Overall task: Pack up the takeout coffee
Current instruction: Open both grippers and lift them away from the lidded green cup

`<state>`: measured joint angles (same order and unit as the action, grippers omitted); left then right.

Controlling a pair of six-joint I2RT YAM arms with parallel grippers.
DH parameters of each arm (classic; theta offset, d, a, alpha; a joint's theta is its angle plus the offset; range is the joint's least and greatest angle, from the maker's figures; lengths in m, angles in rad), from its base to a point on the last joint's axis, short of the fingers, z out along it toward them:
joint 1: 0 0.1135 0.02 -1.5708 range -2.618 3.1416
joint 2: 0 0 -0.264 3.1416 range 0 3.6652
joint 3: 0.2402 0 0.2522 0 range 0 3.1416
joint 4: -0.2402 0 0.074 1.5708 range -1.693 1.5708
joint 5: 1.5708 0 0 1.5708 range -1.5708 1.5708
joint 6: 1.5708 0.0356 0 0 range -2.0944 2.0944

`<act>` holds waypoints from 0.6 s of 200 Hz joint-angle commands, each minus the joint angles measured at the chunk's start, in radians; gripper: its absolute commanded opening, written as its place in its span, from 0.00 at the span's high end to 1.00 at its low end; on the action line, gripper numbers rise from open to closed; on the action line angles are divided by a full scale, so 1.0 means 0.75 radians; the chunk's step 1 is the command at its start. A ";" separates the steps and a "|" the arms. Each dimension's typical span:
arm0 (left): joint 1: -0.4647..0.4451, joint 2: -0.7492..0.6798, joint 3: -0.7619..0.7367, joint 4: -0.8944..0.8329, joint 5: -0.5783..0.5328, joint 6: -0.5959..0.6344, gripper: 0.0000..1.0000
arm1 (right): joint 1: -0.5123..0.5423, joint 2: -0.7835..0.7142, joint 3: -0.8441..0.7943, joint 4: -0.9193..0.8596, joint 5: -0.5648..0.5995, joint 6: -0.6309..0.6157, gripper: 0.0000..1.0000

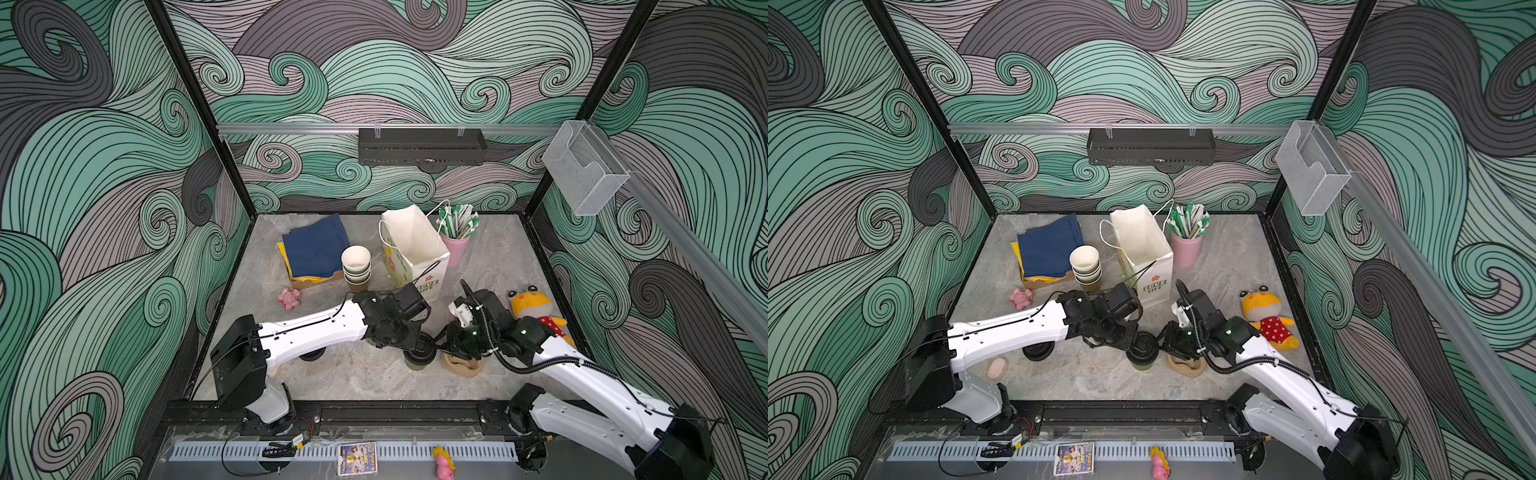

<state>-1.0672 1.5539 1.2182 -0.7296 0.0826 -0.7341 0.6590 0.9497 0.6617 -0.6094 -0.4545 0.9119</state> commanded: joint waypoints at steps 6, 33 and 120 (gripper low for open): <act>0.003 -0.024 0.041 -0.031 -0.013 0.020 0.65 | 0.006 -0.030 0.027 -0.002 0.021 0.026 0.60; 0.003 -0.046 0.055 -0.020 -0.028 0.020 0.58 | 0.007 -0.035 0.056 -0.041 0.021 0.008 0.55; 0.003 -0.201 0.067 0.000 -0.092 0.032 0.49 | 0.005 -0.160 0.146 -0.241 0.124 -0.035 0.47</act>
<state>-1.0672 1.4902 1.2282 -0.7261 0.0589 -0.7265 0.6590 0.8745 0.7082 -0.7010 -0.4267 0.9108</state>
